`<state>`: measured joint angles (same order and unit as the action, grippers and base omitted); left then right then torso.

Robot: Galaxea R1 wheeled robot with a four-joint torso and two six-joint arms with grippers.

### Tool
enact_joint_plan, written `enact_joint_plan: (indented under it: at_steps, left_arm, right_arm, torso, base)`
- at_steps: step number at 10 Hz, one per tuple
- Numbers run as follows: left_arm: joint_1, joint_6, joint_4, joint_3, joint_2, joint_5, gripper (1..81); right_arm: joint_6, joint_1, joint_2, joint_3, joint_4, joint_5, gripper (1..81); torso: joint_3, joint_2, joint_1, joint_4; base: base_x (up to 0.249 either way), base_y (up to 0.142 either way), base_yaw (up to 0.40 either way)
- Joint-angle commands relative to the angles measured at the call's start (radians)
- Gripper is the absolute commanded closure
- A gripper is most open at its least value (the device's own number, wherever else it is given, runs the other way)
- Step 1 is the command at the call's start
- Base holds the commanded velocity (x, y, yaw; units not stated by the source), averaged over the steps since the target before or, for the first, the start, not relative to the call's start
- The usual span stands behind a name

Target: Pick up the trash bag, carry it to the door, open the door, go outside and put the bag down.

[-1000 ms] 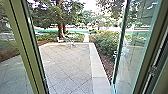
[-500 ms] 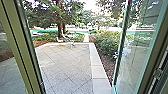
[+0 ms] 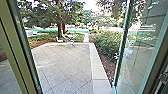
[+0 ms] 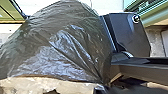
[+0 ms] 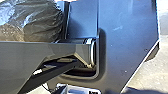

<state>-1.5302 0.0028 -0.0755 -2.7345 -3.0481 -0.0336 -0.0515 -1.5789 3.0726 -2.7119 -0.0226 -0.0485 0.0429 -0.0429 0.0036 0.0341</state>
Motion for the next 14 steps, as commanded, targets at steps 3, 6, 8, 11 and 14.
enact_joint_plan:
  at_steps: [3,6,8,11,14]
  left_arm:
    - [0.047,0.006,-0.01,0.002,-0.002,0.05,81.1]
    - [0.046,0.006,-0.01,0.002,0.0,0.05,81.1]
    - [0.046,0.006,-0.01,0.002,0.0,0.05,81.1]
    - [0.046,0.006,-0.01,0.002,0.0,0.05,81.1]
    - [0.046,0.006,-0.01,0.002,-0.002,0.049,81.1]
  right_arm:
    - [-0.005,0.042,0.017,0.009,0.007,-0.062,1.0]
    - [-0.005,0.044,0.017,0.009,0.009,-0.062,1.0]
    - [-0.005,0.043,0.019,0.009,0.009,-0.062,1.0]
    - [-0.005,0.044,0.017,0.009,0.009,-0.062,1.0]
    - [-0.007,0.041,0.017,0.009,0.01,-0.062,1.0]
  torso:
    - [0.0,0.0,-0.001,0.0]
    - [0.0,0.0,-0.002,0.0]
    - [0.0,0.0,-0.002,0.0]
    - [-0.001,-0.002,-0.004,0.0]
    - [-0.001,-0.002,-0.004,0.0]
  base:
    - [0.099,0.0,0.0]
    - [0.105,0.0,0.0]
    - [0.111,0.0,0.0]
    - [0.115,0.0,0.0]
    - [0.116,0.0,0.0]
